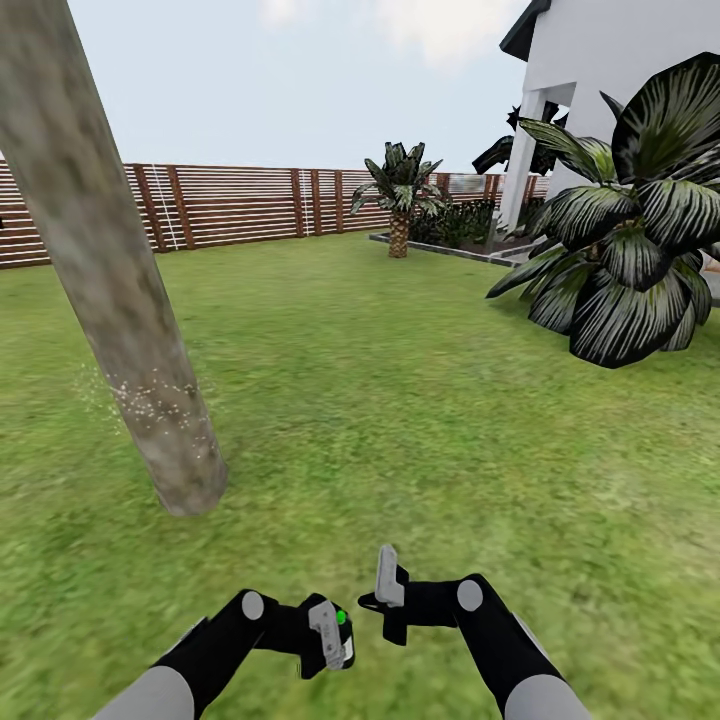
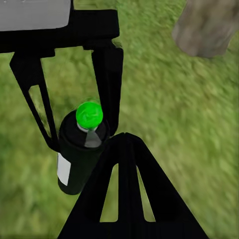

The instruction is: In the garden, pick up the pesticide atomizer on the floor and spray pesticide onto both trees until each tree trunk is fully covered.

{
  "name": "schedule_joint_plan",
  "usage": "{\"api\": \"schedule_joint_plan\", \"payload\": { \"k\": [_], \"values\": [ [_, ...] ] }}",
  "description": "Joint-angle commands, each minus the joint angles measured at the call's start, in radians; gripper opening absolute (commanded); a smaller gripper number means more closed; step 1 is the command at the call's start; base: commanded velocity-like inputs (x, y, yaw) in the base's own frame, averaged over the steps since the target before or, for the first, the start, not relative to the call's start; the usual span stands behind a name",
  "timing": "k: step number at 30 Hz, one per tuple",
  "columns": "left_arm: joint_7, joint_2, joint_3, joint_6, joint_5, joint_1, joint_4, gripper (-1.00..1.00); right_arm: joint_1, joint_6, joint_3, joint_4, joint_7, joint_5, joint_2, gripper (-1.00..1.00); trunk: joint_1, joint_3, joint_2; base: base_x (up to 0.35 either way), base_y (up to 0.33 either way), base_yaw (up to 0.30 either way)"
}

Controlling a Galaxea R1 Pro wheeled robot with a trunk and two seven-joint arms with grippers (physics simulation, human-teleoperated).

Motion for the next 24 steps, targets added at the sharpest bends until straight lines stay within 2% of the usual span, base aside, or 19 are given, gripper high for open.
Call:
{"api": "schedule_joint_plan", "payload": {
  "k": [1, 24],
  "values": [
    [0.000, -0.004, 0.000, -0.009, -0.011, 0.000, -0.001, -1.00, 0.000, -0.004, -0.006, -0.001, 0.005, 0.007, 0.002, -1.00, 0.000, -0.001, 0.000, 0.000, 0.000, 0.000],
    [0.001, -0.020, 0.002, -0.011, -0.004, -0.002, -0.016, -1.00, 0.000, -0.004, -0.006, -0.001, 0.005, 0.007, 0.003, -1.00, 0.000, -0.001, 0.000, 0.000, 0.000, 0.000]
  ]
}}
